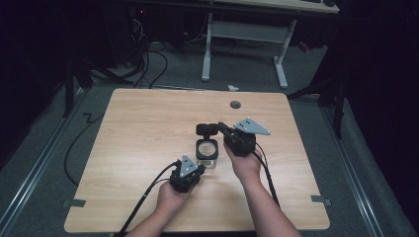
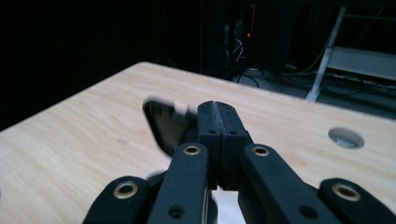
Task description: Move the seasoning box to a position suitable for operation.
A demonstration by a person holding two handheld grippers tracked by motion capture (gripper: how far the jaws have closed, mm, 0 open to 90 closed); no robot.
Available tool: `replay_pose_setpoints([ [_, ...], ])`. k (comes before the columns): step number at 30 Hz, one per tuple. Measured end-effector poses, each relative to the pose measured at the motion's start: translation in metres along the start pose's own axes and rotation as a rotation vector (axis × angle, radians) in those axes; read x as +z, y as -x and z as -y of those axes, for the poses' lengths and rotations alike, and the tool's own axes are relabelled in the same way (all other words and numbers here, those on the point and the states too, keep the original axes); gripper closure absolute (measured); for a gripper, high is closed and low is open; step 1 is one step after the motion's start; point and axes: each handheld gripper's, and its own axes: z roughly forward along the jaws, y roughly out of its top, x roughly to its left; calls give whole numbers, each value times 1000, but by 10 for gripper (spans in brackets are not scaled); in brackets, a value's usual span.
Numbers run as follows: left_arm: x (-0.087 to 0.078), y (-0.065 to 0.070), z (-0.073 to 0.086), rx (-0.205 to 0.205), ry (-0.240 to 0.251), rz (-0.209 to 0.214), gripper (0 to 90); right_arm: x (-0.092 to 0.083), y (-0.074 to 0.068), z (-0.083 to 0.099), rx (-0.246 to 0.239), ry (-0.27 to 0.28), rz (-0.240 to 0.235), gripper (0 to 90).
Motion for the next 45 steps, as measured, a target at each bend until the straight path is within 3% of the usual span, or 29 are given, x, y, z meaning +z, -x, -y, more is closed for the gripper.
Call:
replay_pose_setpoints([
  [7, 2, -3, -2, -36, -21, 1, 900, 15, 1, -20, -2, -11, 6, 900],
  [17, 4, -6, -4, -83, -34, -9, 900, 39, 4, -24, 3, -60, 8, 897],
  [25, 5, -8, -6, -106, -44, -12, 900, 42, 2, -19, -18, -82, 12, 895],
  [34, 6, -9, -6, -115, -49, -11, 900, 30, -6, -4, -37, -95, -7, 895],
  [41, 3, -7, -5, -101, -39, 3, 893, 3, -20, 43, -35, -139, -66, 882],
  [45, 1, -6, -5, -89, -31, 12, 885, -13, -22, 55, -28, -128, -76, 865],
])
